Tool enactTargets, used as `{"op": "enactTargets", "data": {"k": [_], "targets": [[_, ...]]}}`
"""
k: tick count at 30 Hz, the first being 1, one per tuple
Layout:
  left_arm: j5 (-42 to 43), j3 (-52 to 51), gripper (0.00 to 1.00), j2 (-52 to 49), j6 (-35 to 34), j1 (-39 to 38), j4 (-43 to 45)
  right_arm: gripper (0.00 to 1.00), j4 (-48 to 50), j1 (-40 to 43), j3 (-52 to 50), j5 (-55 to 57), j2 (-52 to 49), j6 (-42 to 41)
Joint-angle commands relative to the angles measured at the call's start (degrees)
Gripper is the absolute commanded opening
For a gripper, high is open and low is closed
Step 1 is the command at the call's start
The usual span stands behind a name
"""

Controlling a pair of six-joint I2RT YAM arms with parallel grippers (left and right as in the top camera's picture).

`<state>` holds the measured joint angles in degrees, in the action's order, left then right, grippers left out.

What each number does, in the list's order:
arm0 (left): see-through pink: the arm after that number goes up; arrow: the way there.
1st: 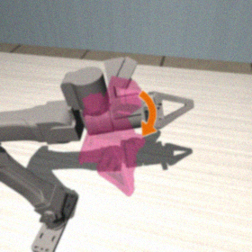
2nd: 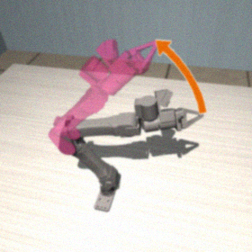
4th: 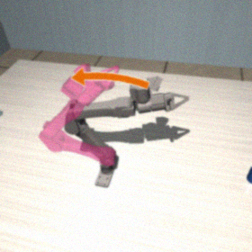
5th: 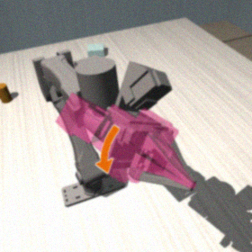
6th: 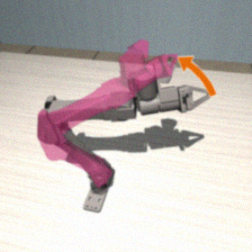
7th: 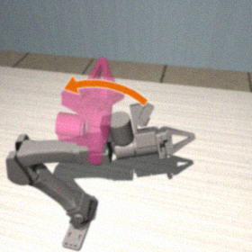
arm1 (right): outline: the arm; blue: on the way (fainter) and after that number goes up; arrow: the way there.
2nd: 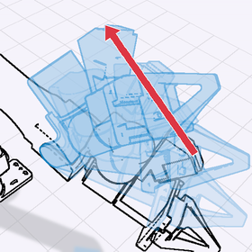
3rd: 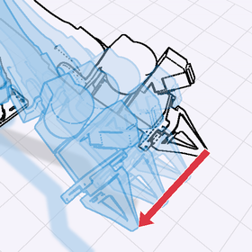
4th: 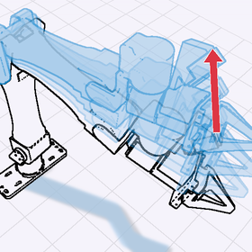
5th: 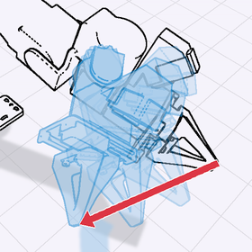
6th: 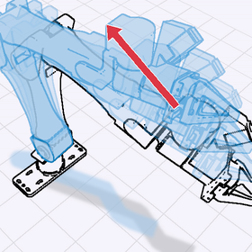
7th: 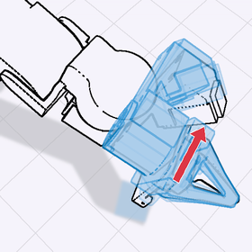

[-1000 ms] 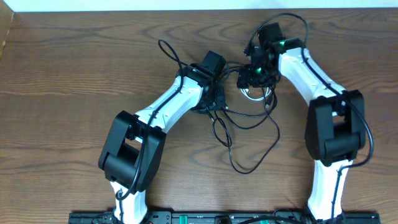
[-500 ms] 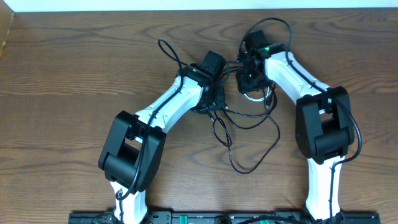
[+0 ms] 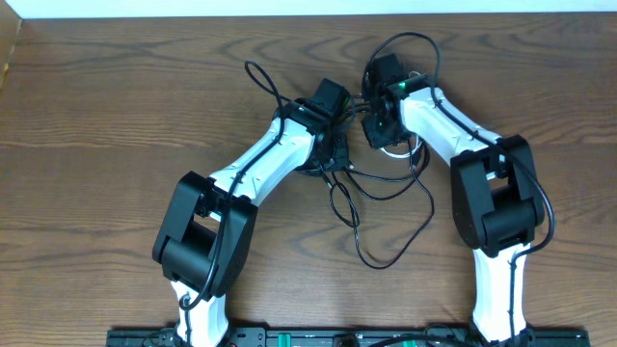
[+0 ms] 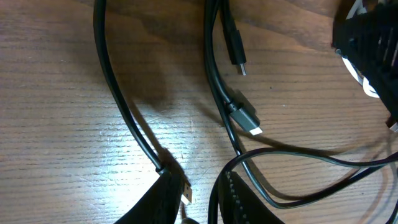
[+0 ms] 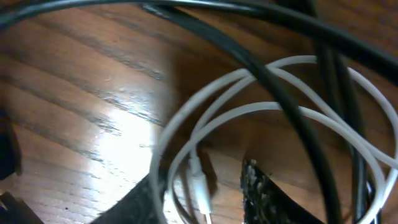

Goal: Untangle cables
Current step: 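Pull the white cable out to the upper right with the right gripper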

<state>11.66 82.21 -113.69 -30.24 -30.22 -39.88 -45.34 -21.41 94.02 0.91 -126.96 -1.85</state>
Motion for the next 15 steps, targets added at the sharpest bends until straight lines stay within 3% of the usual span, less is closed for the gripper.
{"op": "enactTargets", "data": {"k": [1, 4, 5, 9, 15], "targets": [[-0.81, -0.72, 0.26, -0.57, -0.74, 0.09, -0.13, 0.26, -0.48, -1.49, -1.68, -0.17, -0.83, 1.29], [-0.79, -0.72, 0.26, -0.57, -0.74, 0.09, -0.15, 0.10, -1.40, -1.64, -1.68, -0.70, -0.83, 0.98], [-0.81, -0.72, 0.26, -0.57, -0.74, 0.09, -0.13, 0.01, -1.75, -1.62, -1.66, -1.38, -0.83, 0.57], [-0.79, -0.72, 0.26, -0.57, -0.74, 0.09, -0.13, 0.01, -4.11, -0.72, -0.42, -8.24, 0.20, 0.17], [-0.81, -0.72, 0.26, -0.57, -0.74, 0.09, -0.11, 0.01, -7.56, 5.64, 3.50, -28.20, 10.05, 5.25]]}}
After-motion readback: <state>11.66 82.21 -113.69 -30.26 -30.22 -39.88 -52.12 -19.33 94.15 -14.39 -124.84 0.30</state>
